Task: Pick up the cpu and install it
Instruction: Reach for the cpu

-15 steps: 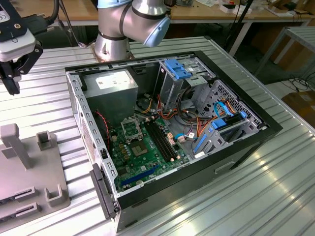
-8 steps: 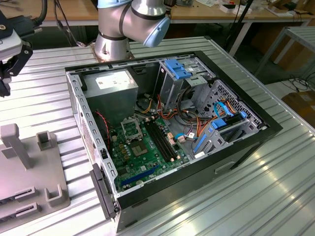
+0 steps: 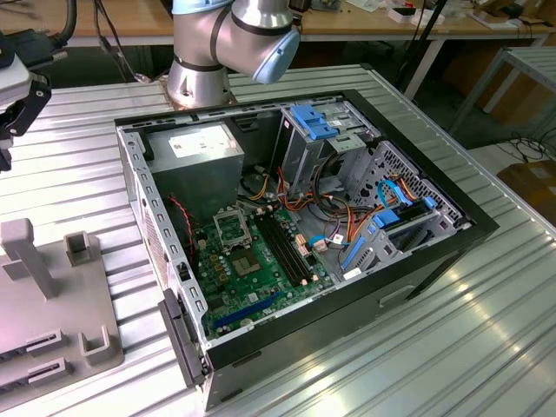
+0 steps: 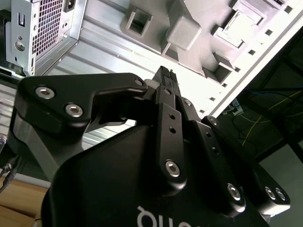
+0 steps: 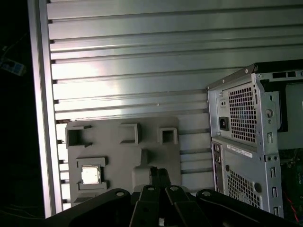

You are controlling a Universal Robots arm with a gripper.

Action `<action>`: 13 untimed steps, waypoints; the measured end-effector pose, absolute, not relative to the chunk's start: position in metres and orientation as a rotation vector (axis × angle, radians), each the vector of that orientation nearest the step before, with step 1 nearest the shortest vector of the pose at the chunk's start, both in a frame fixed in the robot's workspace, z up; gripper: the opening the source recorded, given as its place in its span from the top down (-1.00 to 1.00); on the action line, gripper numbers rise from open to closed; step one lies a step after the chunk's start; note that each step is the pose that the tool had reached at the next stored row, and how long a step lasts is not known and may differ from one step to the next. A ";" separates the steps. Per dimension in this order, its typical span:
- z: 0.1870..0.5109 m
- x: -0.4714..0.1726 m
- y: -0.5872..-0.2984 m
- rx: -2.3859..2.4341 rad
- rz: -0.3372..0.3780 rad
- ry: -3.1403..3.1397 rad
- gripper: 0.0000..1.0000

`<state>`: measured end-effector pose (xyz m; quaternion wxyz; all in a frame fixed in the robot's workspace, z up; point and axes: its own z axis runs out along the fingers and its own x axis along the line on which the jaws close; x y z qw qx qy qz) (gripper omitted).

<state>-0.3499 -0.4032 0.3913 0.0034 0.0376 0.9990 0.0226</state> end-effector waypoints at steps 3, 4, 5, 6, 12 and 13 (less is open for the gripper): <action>0.391 -0.350 -0.403 0.118 0.071 3.132 0.79; 0.391 -0.351 -0.403 0.118 0.071 3.132 0.79; 0.391 -0.351 -0.403 0.118 0.071 3.132 0.79; 0.391 -0.352 -0.403 0.118 0.071 3.132 0.79; 0.391 -0.358 -0.403 0.118 0.071 3.132 0.79; 0.391 -0.359 -0.403 0.118 0.071 3.132 0.79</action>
